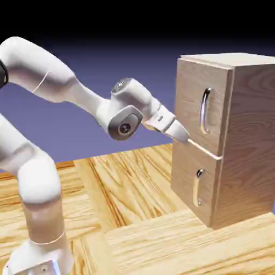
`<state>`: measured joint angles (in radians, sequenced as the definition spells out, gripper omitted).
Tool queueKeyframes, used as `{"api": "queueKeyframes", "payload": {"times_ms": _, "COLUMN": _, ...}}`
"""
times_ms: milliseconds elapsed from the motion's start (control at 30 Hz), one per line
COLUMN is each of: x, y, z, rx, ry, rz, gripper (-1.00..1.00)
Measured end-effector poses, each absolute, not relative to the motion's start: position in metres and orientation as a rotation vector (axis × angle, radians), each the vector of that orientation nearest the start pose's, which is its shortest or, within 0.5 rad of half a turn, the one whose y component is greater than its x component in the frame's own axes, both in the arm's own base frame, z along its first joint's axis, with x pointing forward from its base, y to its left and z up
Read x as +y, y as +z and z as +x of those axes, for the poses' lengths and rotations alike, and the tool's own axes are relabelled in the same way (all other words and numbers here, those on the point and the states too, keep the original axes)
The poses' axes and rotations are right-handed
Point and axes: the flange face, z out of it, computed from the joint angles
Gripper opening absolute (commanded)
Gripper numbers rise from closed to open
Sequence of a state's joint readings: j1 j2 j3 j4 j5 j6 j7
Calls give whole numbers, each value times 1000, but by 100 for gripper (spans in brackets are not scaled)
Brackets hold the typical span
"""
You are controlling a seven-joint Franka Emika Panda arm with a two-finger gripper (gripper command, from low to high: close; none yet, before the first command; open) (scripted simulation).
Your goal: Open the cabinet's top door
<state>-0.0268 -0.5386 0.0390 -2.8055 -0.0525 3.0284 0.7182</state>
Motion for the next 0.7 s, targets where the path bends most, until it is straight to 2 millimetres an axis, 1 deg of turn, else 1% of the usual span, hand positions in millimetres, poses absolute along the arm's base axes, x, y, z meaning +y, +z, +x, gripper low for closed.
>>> {"api": "queueKeyframes", "payload": {"times_ms": 100, "x": 18, "y": 415, "z": 403, "rx": 672, "ry": -1010, "rz": -2812, "gripper": 0}}
{"api": "queueKeyframes", "payload": {"times_ms": 200, "x": 25, "y": 380, "z": 409, "rx": 435, "ry": -935, "rz": -3014, "gripper": 0}}
{"api": "queueKeyframes", "payload": {"times_ms": 367, "x": 34, "y": 322, "z": 411, "rx": -24, "ry": -736, "rz": -3249, "gripper": 0}}
{"api": "queueKeyframes", "payload": {"times_ms": 467, "x": 39, "y": 289, "z": 408, "rx": -325, "ry": -595, "rz": -3316, "gripper": 0}}
{"api": "queueKeyframes", "payload": {"times_ms": 533, "x": 42, "y": 268, "z": 404, "rx": -530, "ry": -502, "rz": -3326, "gripper": 0}}
{"api": "queueKeyframes", "payload": {"times_ms": 600, "x": 46, "y": 250, "z": 400, "rx": -733, "ry": -416, "rz": -3311, "gripper": 0}}
{"api": "queueKeyframes", "payload": {"times_ms": 700, "x": 53, "y": 226, "z": 392, "rx": -1030, "ry": -308, "rz": -3244, "gripper": 0}}
